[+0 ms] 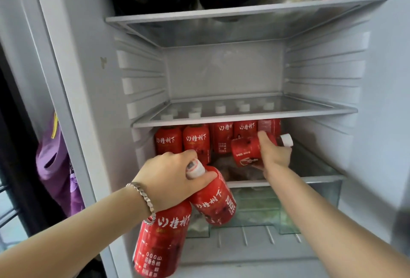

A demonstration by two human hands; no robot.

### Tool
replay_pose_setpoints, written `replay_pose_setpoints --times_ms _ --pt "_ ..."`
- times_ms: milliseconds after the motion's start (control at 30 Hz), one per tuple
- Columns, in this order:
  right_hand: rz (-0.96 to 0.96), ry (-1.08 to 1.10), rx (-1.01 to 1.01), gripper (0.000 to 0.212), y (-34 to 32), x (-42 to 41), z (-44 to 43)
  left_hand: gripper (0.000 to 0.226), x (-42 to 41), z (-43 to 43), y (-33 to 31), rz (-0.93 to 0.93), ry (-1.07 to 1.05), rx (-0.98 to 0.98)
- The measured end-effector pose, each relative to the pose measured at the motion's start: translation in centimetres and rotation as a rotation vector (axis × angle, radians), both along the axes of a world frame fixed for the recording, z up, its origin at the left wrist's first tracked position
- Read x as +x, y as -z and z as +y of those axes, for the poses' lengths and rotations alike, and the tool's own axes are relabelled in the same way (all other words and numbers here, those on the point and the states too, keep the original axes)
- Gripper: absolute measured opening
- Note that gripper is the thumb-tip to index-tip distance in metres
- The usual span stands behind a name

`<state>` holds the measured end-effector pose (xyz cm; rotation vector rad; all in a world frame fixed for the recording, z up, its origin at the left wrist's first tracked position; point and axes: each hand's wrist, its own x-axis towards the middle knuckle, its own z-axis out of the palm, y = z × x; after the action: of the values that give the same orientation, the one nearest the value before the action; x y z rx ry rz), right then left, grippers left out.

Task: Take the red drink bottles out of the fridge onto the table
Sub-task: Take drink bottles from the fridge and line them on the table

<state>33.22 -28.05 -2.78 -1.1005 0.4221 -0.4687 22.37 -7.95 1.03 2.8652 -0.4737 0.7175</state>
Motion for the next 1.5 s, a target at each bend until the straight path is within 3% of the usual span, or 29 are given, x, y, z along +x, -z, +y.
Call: replay_pose_setpoints --times_ms 133,233,333,467,600,767,1100,1300,1500 --pt "-0.079 0.063 -0.051 0.065 0.4 -2.3 -0.8 0.048 0.1 -0.3 0.1 0.014 0.025 0.017" --pt "-0.217 0.088 -0.320 0.045 0.0 -5.4 0.2 0.046 0.0 -0.3 0.1 0.029 0.034 0.045" --pt "-0.282 0.052 -0.682 0.055 -0.4 -7.4 2.2 0.044 -0.5 -0.1 0.3 0.039 0.026 0.079" --pt "-0.260 -0.166 -1.120 0.062 -2.2 -9.4 4.6 0.043 -1.5 1.4 0.7 0.051 -0.019 0.083" --pt "-0.191 -0.381 -1.375 0.065 -2.8 -10.7 6.6 0.049 -3.2 3.1 0.7 0.072 -0.086 0.115" --pt "-0.225 -0.630 -1.449 0.064 -1.7 -13.0 9.5 0.048 -8.8 5.9 2.0 0.064 -0.277 0.126" --pt "-0.630 -1.021 -1.682 0.062 1.8 -22.6 17.5 0.049 -26.1 9.2 7.2 0.273 -0.844 0.152" --pt "-0.921 -1.356 -1.676 0.062 4.7 -34.5 23.0 0.051 -42.2 9.0 9.3 0.363 -1.195 0.076" --pt "-1.296 -1.614 -1.591 0.071 5.9 -52.0 27.7 0.048 -60.4 6.8 10.4 0.359 -1.582 0.070"
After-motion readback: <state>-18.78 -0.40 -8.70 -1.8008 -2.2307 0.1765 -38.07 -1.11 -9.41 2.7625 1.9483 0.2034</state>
